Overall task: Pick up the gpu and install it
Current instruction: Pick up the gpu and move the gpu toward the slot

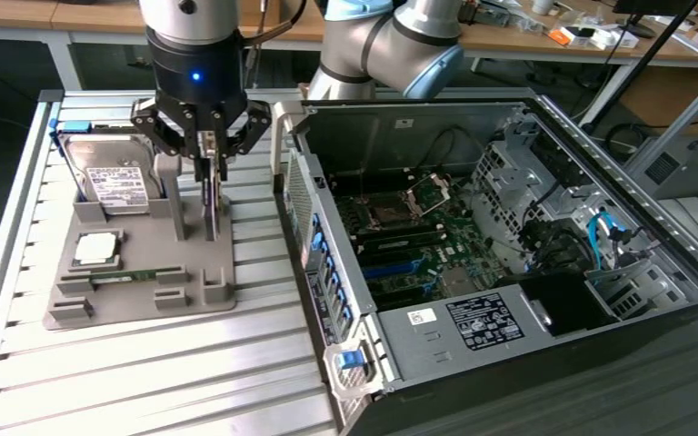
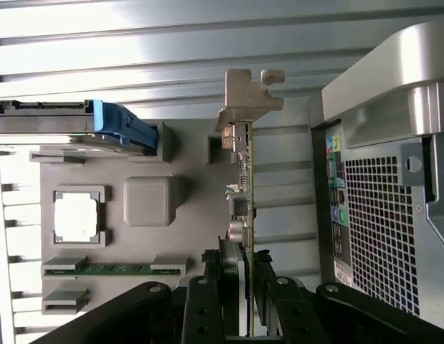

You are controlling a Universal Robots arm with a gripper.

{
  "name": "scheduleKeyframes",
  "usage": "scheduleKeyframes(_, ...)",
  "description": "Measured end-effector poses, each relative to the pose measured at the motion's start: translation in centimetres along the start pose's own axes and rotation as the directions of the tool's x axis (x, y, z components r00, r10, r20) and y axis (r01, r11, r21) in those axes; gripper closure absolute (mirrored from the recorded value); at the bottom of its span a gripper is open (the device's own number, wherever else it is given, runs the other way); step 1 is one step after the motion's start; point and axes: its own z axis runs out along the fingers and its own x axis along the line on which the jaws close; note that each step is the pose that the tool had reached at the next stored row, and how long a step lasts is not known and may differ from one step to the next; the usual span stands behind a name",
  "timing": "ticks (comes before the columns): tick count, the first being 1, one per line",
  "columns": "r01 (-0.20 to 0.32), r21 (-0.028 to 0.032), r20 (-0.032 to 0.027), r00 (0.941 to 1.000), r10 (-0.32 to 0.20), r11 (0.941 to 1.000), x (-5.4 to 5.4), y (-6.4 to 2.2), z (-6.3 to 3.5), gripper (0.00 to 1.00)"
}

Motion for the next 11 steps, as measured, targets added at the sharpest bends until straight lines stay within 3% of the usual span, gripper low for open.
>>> scheduleKeyframes(11,0.0,-0.0015,-0.0001,1.0,0.0,1.0,-0.01,0.04,-0.76,0.7)
